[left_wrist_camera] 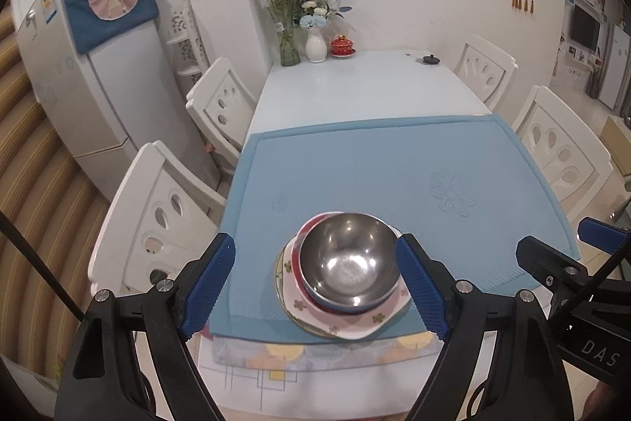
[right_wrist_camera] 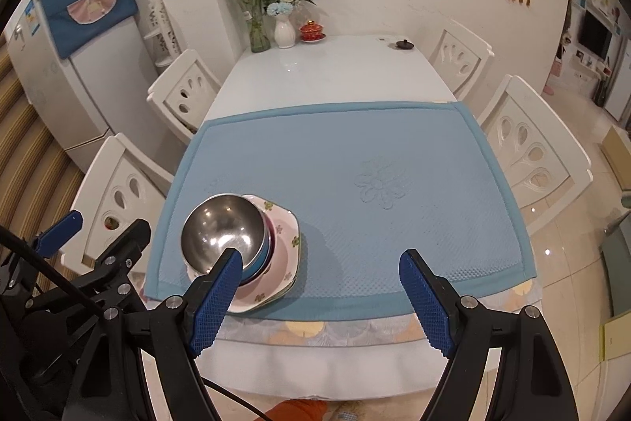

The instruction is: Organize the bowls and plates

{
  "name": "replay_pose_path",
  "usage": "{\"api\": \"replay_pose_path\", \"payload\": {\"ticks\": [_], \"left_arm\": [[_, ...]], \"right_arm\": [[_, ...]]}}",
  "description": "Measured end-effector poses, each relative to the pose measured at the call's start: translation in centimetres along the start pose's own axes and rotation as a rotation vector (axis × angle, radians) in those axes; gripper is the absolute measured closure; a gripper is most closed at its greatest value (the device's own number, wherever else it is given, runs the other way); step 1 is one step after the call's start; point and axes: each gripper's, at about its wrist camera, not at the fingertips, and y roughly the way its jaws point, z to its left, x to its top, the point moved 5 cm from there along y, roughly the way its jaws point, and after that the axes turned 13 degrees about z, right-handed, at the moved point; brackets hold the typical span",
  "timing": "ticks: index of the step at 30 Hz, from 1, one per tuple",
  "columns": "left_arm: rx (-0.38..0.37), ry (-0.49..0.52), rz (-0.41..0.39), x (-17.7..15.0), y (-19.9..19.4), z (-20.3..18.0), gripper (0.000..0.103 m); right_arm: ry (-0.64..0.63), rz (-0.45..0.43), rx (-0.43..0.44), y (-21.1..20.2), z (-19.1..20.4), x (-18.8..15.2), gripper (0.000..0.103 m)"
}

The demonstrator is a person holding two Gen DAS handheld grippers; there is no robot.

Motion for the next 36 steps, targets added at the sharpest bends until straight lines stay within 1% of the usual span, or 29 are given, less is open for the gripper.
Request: {"api": "replay_pose_path", "payload": {"ticks": [11,24,36], "left_arm": [[0.004,-0.001,0.044,2.0,3.0,0.8,0.021],[0.000,0.000,0.083,3.4,5.2,0.8,0.021],[-0.008,-0.013,0.077,4.7,6.3,1.7,0.021]], "right_arm": [[0.018,0.045,-0.002,3.0,0.9,2.7,0.023],[0.033,0.094,-0.013,5.5,1.0,4.3,0.023],[0.032,0.108,-0.026,6.6,1.7,5.4,0.023]]}}
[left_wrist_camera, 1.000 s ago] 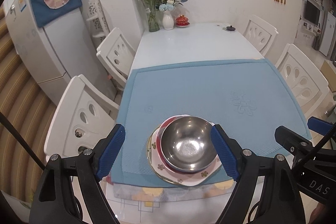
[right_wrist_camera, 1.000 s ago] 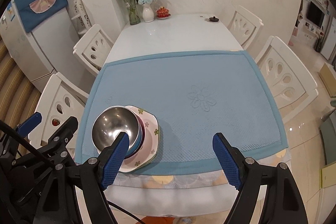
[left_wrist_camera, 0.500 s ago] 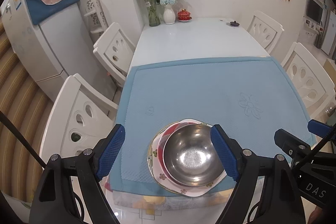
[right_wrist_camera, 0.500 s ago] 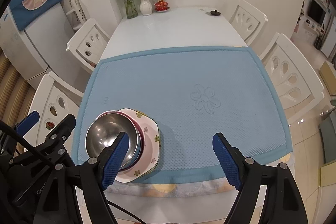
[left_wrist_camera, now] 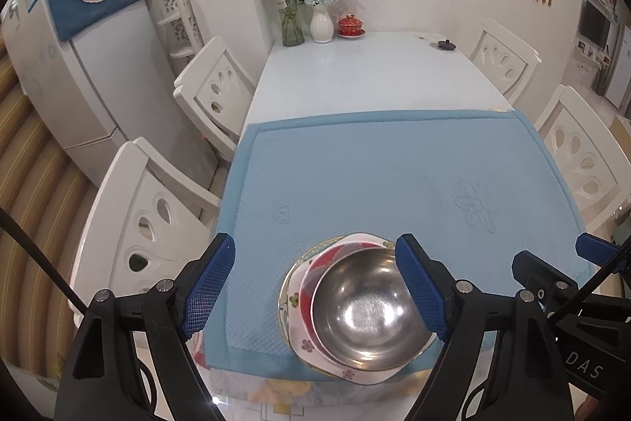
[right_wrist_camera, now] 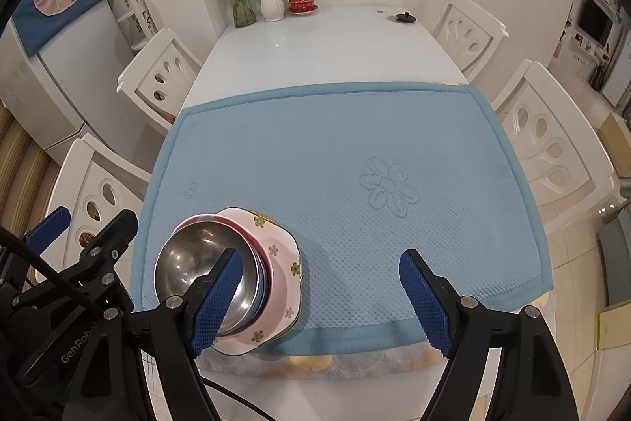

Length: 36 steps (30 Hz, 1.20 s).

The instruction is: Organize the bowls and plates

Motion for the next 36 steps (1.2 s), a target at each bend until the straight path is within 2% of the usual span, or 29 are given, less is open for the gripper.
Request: {"api": "replay_pose_path", "payload": {"ticks": [26,33,36], "left_arm": [[-0.009,0.056,-0.003,3.0,2.8,1.0,0.021],[-0.028,0.050,0.021,3.5,3.7,0.8,0.021],[-0.019,0.047,0.003,3.7,3.8,0.7,0.021]], "right_arm": [[0.070,0.015,0.021,2.6,1.4,3.5,0.023],[0.071,0.019,0.012,3.0,1.6,3.7,0.023],[0.077,0.025,0.016,3.2,1.5,4.0,0.023]]}}
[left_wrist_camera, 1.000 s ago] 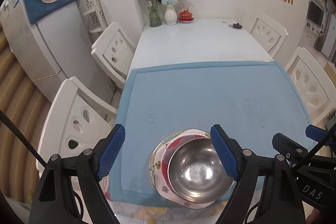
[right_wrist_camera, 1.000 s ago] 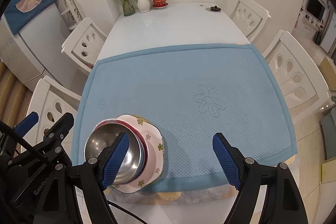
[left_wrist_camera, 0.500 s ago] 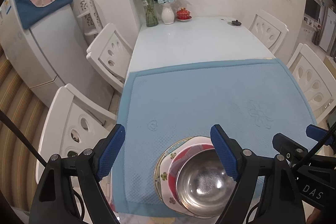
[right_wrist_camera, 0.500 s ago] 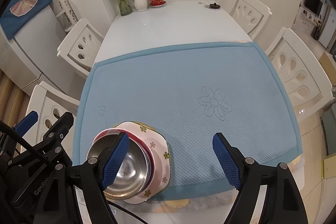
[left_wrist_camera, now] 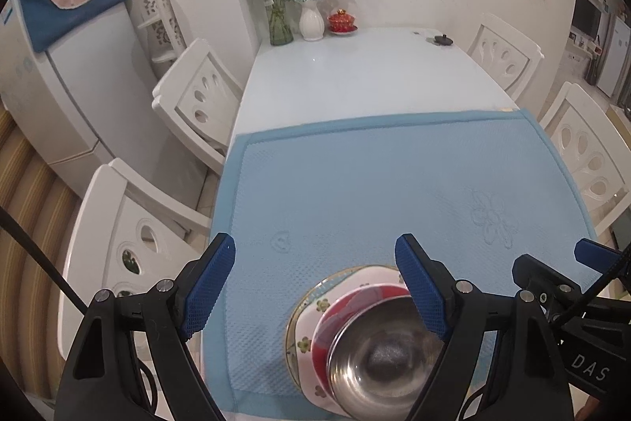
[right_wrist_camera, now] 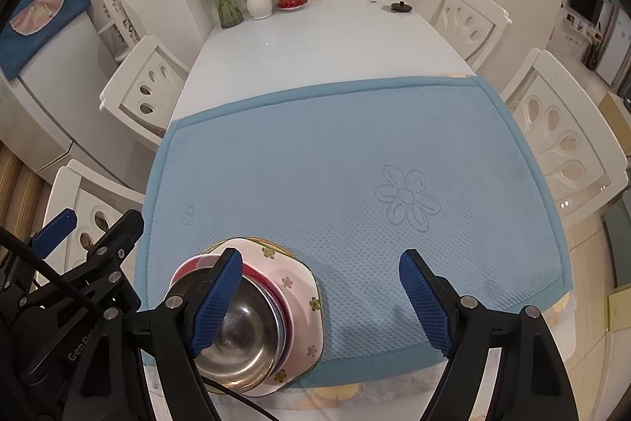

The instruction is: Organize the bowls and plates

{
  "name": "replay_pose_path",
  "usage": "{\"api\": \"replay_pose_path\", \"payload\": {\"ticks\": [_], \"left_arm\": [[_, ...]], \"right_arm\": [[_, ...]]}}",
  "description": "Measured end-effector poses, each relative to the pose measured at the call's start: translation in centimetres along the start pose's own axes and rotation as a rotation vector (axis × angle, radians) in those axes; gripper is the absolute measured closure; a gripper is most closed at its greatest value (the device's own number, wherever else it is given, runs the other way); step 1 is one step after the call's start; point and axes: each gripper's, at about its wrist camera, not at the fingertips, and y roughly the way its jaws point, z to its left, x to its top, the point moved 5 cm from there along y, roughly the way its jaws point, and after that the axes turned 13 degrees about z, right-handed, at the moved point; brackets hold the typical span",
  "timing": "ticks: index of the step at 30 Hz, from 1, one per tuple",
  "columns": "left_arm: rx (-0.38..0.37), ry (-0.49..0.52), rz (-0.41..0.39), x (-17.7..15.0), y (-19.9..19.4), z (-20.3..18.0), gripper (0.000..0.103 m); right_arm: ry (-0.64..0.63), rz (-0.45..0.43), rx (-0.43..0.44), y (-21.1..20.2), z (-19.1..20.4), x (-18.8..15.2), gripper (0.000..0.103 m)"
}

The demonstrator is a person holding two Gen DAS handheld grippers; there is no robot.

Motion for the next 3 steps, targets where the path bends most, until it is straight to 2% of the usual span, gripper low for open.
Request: {"api": "replay_pose_path", "payload": {"ticks": [3], "left_arm": [[0.011,0.004,-0.012,0.13,0.02,-0.23,0.021]], "right_arm": [[0.000,0.001,-0.001,-0.02,-0.07,0.05,0.023]]}}
